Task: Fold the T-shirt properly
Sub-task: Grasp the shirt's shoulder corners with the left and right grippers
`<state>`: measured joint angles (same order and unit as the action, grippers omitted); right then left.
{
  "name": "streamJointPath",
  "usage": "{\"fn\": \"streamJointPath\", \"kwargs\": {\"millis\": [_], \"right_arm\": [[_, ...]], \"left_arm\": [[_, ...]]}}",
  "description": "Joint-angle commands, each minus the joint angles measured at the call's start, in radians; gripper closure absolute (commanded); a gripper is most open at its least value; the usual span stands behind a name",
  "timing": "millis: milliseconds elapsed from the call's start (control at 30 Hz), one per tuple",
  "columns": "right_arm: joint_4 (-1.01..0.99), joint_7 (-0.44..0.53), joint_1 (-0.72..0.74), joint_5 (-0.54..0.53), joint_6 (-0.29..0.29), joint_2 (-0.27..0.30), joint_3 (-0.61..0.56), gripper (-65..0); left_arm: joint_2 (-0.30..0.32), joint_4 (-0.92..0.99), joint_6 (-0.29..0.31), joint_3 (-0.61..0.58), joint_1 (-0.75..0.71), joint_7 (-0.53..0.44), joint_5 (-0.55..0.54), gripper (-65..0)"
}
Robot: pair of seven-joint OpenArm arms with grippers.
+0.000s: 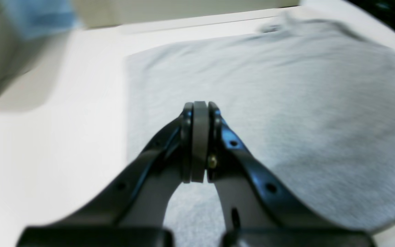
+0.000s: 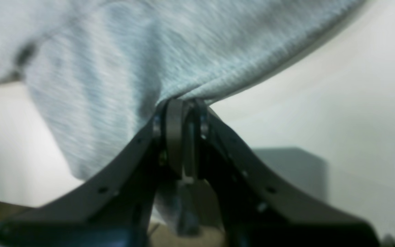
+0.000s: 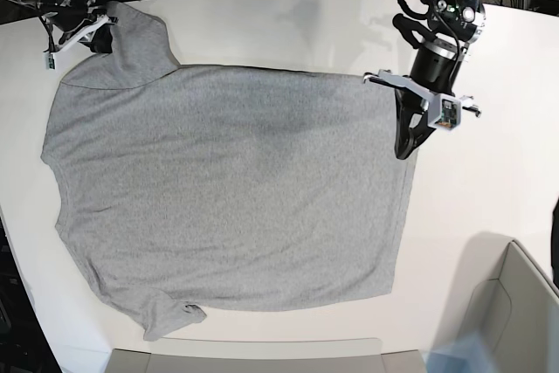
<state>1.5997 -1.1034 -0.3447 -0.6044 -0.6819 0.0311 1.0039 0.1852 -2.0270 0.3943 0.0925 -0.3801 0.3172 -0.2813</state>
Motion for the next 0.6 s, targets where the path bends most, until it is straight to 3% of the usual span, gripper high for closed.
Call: {"fn": "streamJointPath", "kwargs": {"millis": [0,133,267,367,567], "right_arm": [[-0.026,-0.025,-0.003,0.030,-0.016,0.011,0.003,-5.3],[-0.065,-0.022,-0.004,0.030,-0.016,0.008,0.000,-5.3],[-0.066,-0.025,-0.003,0.028,-0.016,0.007,-0.001,-5.2],[-0.066,-0.025,0.005,0.030,-0.016,0.014,-0.001,-5.2],[-0.028,-0.025,0.000,0.031,-0.016,0.034,-0.001,-5.2]], "left_arm": [[0.003,-0.019,0.012,0.002,0.002,-0.028,-0.011,0.0],[0.004,-0.018,0.012,0.005,0.000,-0.016,-0.011,0.0],[0.000,-0.018,0.005,0.014,0.008,0.182,-0.014,-2.6],[0.001,-0.018,-0.100,0.013,0.008,0.284,-0.026,-10.3],[0.043,0.007,-0.328,0.048,0.031,0.445,-0.247,-12.7]]}}
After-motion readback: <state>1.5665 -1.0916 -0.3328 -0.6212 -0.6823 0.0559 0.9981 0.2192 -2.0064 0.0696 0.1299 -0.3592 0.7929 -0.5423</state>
